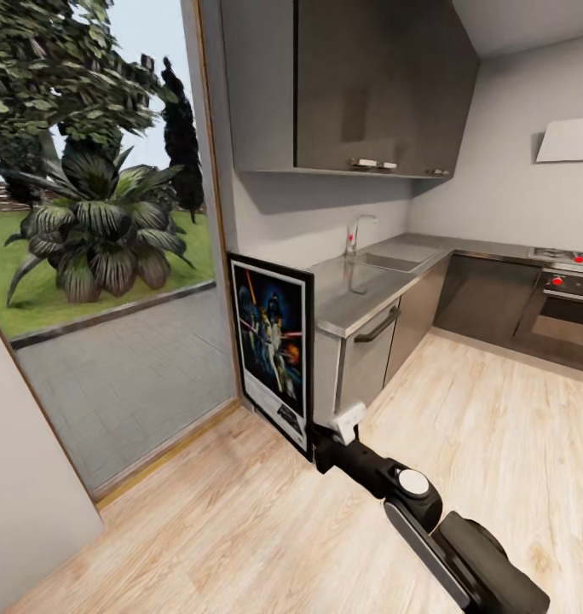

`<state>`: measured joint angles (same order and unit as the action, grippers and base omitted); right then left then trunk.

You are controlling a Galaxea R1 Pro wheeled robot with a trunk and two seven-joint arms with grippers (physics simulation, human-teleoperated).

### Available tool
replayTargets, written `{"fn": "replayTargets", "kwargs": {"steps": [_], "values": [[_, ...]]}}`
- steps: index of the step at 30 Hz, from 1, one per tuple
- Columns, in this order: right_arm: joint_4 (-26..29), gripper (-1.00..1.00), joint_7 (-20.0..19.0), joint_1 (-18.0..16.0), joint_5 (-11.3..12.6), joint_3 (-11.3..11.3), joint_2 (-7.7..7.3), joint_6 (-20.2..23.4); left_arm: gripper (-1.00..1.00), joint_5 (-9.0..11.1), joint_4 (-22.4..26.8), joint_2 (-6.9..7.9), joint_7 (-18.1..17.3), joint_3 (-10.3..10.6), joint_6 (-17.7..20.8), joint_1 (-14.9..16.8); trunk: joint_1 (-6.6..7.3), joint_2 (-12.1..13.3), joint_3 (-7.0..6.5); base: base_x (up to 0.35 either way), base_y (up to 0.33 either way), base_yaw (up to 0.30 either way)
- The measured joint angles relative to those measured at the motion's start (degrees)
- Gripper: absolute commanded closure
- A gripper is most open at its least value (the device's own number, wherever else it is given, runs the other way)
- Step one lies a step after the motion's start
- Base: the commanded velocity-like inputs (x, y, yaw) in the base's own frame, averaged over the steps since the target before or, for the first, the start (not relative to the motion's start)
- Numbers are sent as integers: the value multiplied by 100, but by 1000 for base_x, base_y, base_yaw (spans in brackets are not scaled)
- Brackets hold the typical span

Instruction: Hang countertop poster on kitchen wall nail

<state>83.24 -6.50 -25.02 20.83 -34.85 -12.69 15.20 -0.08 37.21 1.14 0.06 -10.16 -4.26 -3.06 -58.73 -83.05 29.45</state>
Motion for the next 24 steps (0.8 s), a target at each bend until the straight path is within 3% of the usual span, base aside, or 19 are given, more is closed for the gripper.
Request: {"fn": "replayTargets", "kwargs": {"steps": [2,5,7,10,11,13,14,15,19,24], "values": [[-62,100,-298,13,96,1,-223,-146,-100,2,2,19,-2,0,-2,0,0,0,0,0,0,0],[-270,100,-596,22,155,2,-444,-396,-100,11,5,82,-6,0,-3,0,0,0,0,0,0,0],[-441,100,-729,25,171,2,-526,-533,-100,15,6,125,-22,1,-3,0,0,0,0,0,0,0],[-1220,100,-1223,29,177,96,-641,-968,-100,55,8,254,-214,-3,-5,0,0,0,0,0,0,0],[-1483,100,-1408,28,187,277,-657,-1090,-100,113,9,278,-307,-45,-7,0,0,0,0,0,0,0],[-1827,100,-1890,26,202,870,-670,-1195,-100,236,9,307,-441,-209,-9,-1,0,0,0,0,0,0],[-1908,100,-2052,28,201,1035,-671,-1203,-100,257,9,311,-463,-255,-10,0,0,0,0,0,0,0],[-2180,100,-2929,22,191,1590,-674,-1197,-100,316,10,326,-516,-379,-10,-1,0,0,0,0,0,0],[-2333,100,-3491,13,171,1865,-661,-873,-100,344,10,345,-662,-433,-12,0,0,0,0,0,0,0],[-2363,100,-3577,11,174,1907,-652,-787,-100,349,10,346,-759,-441,-12,0,0,0,0,0,0,0]]}}
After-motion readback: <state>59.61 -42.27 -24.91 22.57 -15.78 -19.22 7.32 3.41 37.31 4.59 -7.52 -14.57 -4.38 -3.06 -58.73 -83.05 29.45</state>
